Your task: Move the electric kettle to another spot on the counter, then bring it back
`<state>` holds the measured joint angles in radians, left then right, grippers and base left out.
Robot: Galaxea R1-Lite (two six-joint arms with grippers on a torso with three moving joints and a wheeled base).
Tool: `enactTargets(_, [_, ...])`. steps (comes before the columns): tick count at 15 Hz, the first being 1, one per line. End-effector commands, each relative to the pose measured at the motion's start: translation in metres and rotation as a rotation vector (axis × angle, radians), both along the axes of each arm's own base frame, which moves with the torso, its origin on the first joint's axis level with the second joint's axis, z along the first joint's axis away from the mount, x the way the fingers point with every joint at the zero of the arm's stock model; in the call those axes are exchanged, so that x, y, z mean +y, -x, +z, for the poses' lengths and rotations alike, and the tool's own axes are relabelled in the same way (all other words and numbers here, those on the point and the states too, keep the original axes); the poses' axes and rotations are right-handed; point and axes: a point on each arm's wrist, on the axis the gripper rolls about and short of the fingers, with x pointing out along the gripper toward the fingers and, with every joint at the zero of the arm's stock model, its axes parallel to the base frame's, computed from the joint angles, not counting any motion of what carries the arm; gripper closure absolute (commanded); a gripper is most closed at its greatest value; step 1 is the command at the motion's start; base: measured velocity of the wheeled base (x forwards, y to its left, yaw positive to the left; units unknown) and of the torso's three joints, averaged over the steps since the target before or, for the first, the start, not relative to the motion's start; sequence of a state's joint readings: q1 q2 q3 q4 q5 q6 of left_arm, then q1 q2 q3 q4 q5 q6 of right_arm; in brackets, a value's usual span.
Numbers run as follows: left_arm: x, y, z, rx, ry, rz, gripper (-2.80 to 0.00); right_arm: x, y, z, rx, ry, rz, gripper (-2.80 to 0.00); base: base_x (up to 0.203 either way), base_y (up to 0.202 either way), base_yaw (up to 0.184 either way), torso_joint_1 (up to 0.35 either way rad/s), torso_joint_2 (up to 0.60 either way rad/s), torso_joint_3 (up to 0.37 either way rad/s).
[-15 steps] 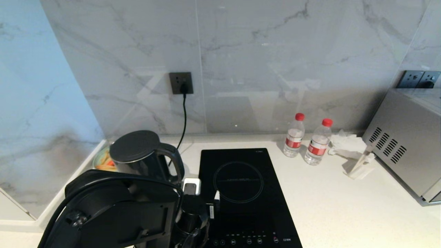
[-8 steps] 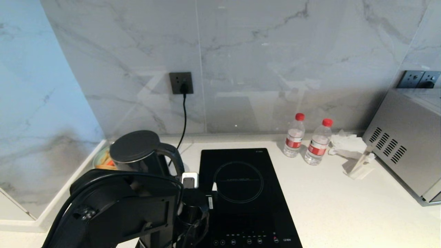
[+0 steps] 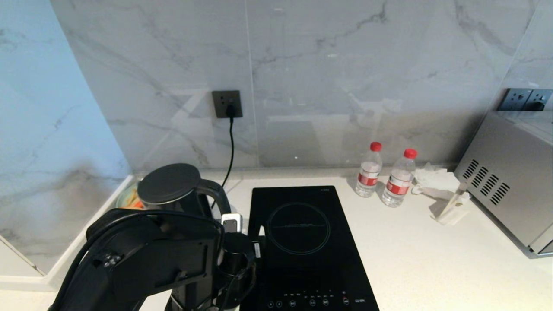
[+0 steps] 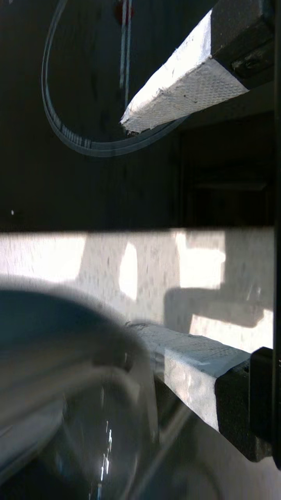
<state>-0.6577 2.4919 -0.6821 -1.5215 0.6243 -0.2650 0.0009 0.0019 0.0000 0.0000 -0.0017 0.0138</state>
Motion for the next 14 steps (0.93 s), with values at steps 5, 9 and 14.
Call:
enactTargets(5, [0.001,-0.001,-0.010,0.013,-0.013,0.005,-2.80,0.000,0.000,0.000,0.000,0.000,0.001,0.00,0.000,0.000,0.000,0.000,0.00,0.000])
enactTargets(9, [0.003,-0.004,-0.014,0.017,-0.026,0.012,-2.80,0.000,0.000,0.000,-0.002,0.000,0.001,0.00,0.000,0.000,0.000,0.000,0.00,0.000])
enactTargets(14, [0.001,0.010,-0.008,0.034,-0.029,-0.025,-2.80,0.000,0.000,0.000,-0.001,0.000,0.001,0.00,0.000,0.000,0.000,0.000,0.00,0.000])
